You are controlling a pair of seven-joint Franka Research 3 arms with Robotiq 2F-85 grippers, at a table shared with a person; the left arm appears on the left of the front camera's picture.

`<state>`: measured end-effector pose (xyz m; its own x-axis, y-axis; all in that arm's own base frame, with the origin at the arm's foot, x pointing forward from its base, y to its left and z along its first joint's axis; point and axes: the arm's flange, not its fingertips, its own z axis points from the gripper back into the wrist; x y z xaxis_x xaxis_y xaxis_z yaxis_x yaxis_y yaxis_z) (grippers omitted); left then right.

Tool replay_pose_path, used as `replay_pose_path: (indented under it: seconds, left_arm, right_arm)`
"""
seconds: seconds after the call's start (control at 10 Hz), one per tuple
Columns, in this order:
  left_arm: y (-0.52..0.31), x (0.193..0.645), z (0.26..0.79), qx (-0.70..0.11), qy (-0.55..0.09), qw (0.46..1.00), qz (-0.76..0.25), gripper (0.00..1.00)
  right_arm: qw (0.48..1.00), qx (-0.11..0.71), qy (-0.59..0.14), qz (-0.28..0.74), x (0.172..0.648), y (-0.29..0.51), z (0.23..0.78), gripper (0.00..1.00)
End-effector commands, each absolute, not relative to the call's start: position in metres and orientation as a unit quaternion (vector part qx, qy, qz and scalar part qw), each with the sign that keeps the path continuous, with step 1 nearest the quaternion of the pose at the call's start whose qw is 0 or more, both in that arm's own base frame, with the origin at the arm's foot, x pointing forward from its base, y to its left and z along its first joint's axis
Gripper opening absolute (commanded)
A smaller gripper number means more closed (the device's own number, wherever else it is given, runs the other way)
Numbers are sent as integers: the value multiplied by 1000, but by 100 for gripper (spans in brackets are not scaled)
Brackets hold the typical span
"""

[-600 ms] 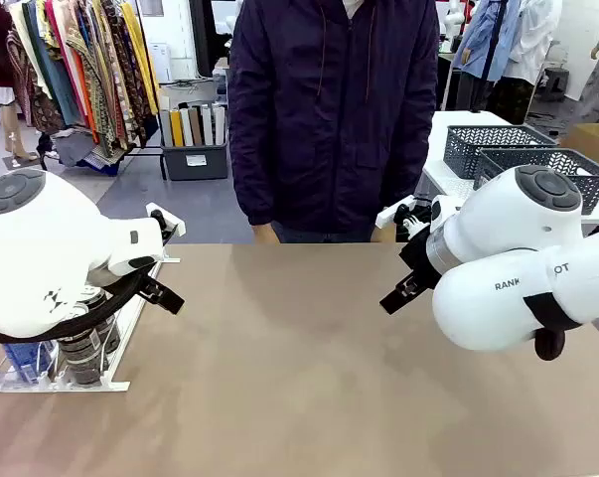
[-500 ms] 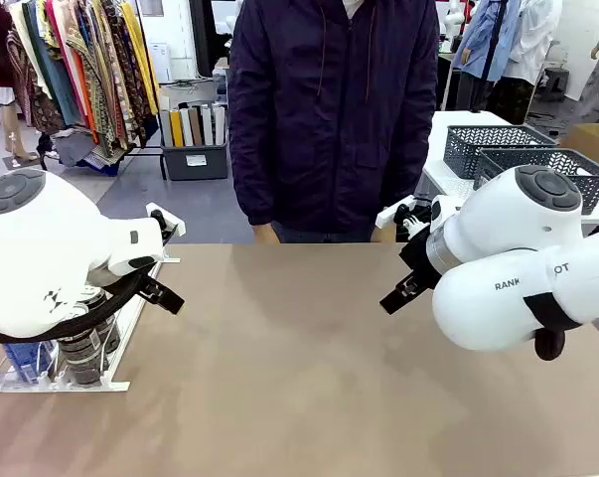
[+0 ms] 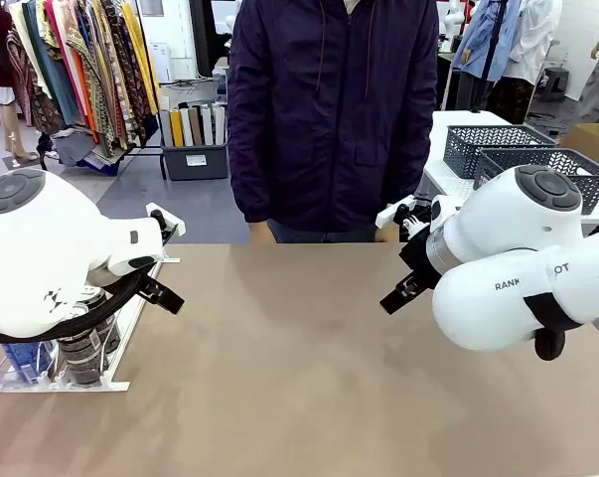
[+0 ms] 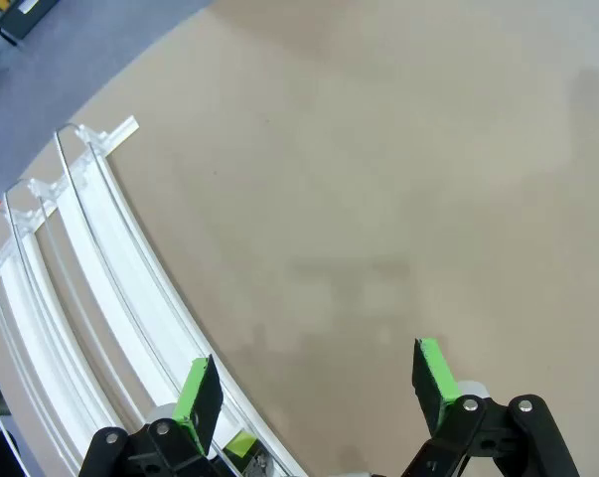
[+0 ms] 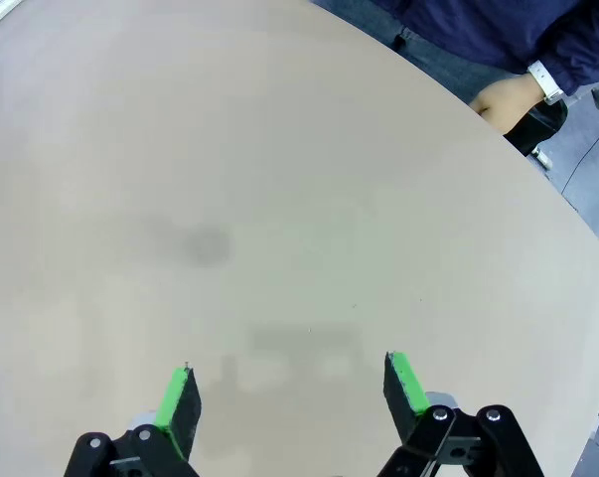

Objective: Retrieve and store the cans from the dispenser.
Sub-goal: Pick up one can from the Automatic Can Dispenser and place it in the middle of the table.

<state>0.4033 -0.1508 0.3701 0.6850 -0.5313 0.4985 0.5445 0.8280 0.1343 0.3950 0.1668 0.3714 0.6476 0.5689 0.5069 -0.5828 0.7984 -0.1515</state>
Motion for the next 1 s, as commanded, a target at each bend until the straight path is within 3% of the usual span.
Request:
replay_pose_path:
  seconds: [0.0,0.9]
  left_arm:
    - [-151,403,370,-12,-268,918,-293,100]
    - [-151,403,370,-12,-268,918,-293,100]
  right_arm:
    - [908,13,-275,317,395,167,371,100]
    - [908,13,-275,317,395,167,371,100]
